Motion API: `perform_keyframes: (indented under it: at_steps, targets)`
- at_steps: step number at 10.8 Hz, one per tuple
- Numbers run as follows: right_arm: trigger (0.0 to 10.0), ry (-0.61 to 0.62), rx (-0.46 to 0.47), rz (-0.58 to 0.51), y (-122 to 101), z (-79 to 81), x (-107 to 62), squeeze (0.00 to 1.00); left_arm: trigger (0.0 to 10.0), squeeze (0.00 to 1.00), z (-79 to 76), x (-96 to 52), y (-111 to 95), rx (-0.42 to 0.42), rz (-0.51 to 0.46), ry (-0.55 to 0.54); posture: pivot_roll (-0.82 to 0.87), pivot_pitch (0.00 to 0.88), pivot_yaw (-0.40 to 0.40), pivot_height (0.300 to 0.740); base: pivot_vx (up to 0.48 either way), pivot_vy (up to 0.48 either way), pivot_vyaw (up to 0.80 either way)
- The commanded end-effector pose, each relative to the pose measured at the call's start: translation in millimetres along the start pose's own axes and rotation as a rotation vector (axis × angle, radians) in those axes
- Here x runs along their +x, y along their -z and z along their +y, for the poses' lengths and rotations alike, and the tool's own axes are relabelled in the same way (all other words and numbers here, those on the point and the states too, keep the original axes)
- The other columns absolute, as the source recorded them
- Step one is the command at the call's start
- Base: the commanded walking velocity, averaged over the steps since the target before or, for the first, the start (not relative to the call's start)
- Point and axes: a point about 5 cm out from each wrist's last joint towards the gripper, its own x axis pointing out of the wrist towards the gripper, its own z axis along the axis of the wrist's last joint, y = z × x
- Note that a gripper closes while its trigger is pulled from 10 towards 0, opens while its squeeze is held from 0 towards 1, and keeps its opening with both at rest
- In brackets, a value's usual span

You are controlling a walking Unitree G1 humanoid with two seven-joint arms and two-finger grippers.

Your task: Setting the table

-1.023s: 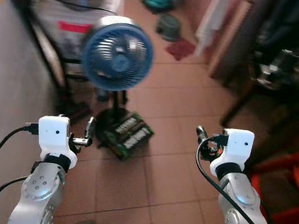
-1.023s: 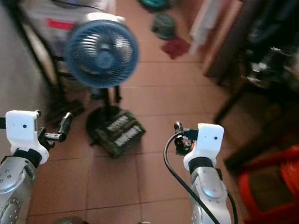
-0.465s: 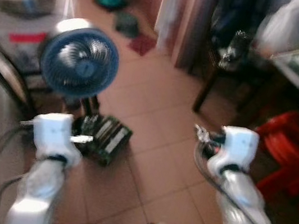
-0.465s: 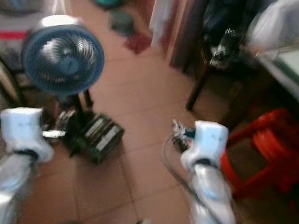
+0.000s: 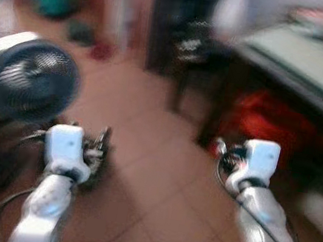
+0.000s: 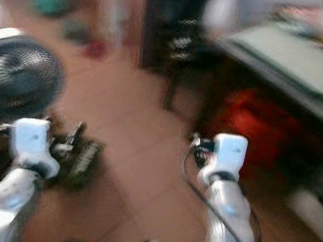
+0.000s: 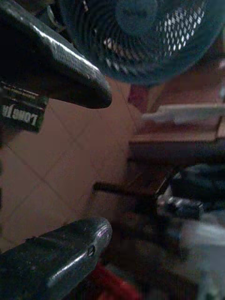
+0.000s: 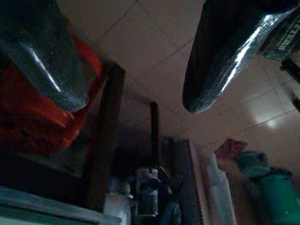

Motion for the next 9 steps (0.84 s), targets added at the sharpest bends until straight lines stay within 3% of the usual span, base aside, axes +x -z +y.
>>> perform_keyframes:
  at_steps: [1, 4, 9]
  targets:
    - [10.0, 0.007, -0.001, -0.007, -4, -2.4, -1.5, 0.00, 10.0, 0.00, 0.5, -1.2, -2, -0.002, -0.003, 0.000, -0.02, 0.093, 0.025, 0.740, 0.000, 0.000, -0.77]
    - [10.0, 0.037, -0.005, -0.001, -1, -11.0, -15.5, 0.00, 10.0, 0.00, -9.1, -13.3, 5, -0.027, 0.029, 0.044, -0.02, 0.097, 0.025, 0.740, 0.000, -0.109, -0.77]
    - [10.0, 0.025, -0.020, -0.015, -4, -9.1, -14.4, 0.00, 10.0, 0.00, -10.6, -12.2, 4, -0.033, 0.026, 0.051, -0.03, 0.089, 0.028, 0.740, 0.000, -0.460, -0.77]
